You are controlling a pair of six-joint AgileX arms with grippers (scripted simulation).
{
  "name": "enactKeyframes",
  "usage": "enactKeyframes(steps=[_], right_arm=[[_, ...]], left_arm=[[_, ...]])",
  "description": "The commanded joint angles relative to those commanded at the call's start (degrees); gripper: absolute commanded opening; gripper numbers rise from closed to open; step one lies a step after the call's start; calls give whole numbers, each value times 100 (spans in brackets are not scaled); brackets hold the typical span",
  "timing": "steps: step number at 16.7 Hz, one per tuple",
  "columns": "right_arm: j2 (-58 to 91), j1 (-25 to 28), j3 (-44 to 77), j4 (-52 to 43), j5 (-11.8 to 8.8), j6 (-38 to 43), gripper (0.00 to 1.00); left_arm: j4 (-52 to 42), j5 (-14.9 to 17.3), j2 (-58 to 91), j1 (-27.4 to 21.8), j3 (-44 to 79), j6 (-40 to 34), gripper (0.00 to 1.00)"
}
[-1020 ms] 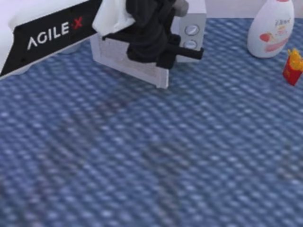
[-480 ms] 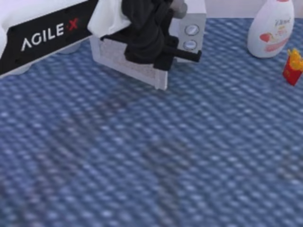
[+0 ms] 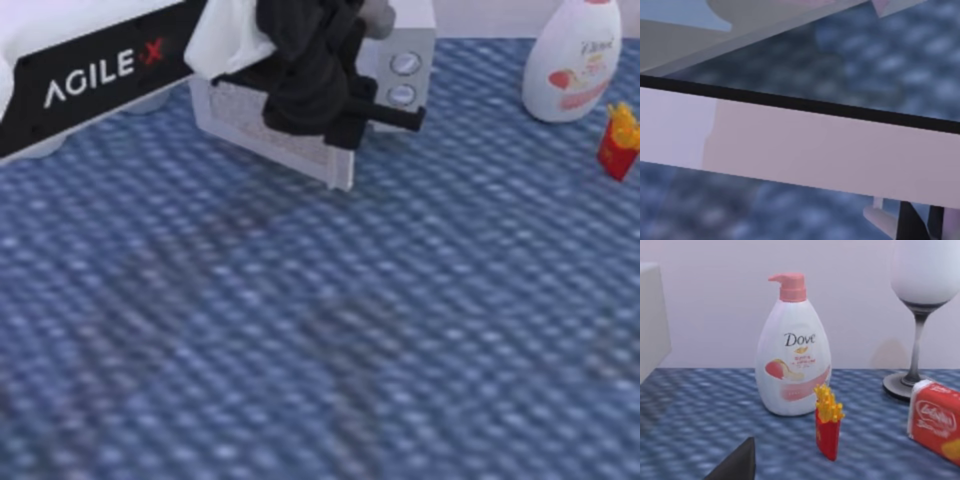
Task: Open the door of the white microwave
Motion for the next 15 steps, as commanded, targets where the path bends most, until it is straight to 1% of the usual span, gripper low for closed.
enactKeyframes(steps=[10,12,15], right_arm=[[0,0,0,0,0,0,100],[0,0,0,0,0,0,100],[0,0,0,0,0,0,100]], left_arm=[[0,0,0,0,0,0,0],[10,44,3,-30,-26,-8,0],[122,159,-205,59,-283,260,0]])
